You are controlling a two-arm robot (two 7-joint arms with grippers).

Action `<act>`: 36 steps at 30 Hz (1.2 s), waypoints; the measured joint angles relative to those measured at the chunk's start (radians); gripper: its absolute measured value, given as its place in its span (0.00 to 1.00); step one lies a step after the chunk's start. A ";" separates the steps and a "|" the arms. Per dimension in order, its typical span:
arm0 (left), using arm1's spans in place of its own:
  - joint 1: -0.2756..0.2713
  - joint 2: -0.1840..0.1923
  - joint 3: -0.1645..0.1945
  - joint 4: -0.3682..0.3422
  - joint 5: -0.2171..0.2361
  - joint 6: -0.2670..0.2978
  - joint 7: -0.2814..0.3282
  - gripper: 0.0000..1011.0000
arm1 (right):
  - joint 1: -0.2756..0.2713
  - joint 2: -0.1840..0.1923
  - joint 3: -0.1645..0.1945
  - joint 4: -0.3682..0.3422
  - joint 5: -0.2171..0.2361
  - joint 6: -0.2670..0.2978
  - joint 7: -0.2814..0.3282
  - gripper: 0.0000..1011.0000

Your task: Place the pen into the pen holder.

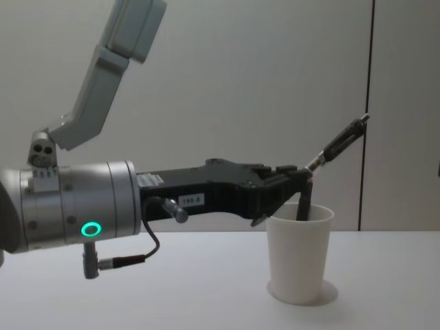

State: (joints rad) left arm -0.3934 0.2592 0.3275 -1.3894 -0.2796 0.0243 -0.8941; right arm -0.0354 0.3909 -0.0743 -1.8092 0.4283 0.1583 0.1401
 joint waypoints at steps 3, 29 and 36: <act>0.000 0.000 0.000 0.000 0.000 0.000 0.000 0.14 | -0.004 0.001 0.004 -0.002 0.026 -0.006 0.012 0.99; 0.000 0.000 0.000 0.000 0.000 0.000 0.000 0.14 | -0.042 -0.043 -0.013 -0.010 0.315 -0.027 0.193 0.99; 0.000 0.000 0.000 0.000 0.000 0.000 0.000 0.14 | -0.039 -0.057 -0.027 -0.001 0.375 -0.006 0.246 0.99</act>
State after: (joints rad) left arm -0.3934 0.2591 0.3274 -1.3893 -0.2794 0.0242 -0.8939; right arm -0.0748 0.3337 -0.1015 -1.8098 0.8037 0.1522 0.3857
